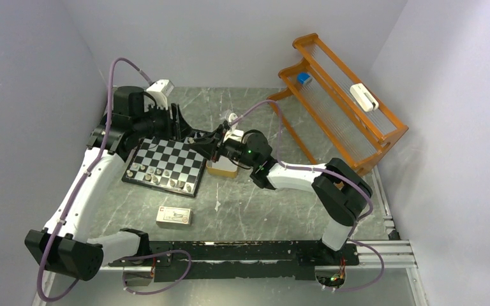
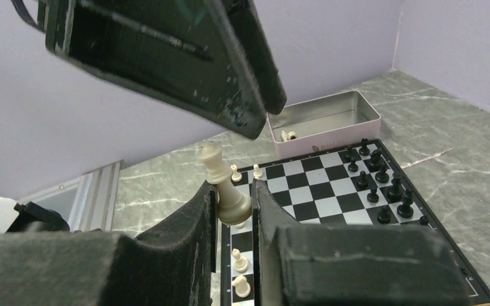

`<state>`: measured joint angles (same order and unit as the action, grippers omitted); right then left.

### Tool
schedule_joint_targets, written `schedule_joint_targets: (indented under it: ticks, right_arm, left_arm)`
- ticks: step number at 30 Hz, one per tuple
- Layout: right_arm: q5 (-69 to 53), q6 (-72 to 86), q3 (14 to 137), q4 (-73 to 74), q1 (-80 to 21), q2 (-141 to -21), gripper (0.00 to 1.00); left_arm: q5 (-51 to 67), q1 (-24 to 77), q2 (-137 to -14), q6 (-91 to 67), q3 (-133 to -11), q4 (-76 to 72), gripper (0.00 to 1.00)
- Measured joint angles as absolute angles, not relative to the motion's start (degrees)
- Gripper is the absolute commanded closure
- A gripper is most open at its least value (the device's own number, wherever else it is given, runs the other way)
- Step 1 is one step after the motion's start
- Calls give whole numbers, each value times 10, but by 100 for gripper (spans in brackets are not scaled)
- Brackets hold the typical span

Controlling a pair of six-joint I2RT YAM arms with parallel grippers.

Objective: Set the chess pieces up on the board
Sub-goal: Place the chess piece on the chessboard.

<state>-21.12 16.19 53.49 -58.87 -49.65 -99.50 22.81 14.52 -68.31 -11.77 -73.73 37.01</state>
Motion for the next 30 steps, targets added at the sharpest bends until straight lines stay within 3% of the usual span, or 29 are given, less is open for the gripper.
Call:
schedule_joint_targets:
  ticks: [9, 16, 25, 30]
  right_arm:
    - [-193, 182, 540, -584, -502, -1001, 100]
    - [-183, 184, 552, -564, -505, -1002, 100]
    - [-172, 187, 556, -558, -505, -1002, 100]
    - [-170, 192, 556, -558, -505, -1002, 100]
  left_arm:
    - [249, 146, -676, -109, -716, 373, 59]
    - [267, 148, -676, -109, -715, 374, 50]
    - [278, 151, -666, -112, -715, 375, 64]
    - [278, 152, -665, -111, -714, 376, 65]
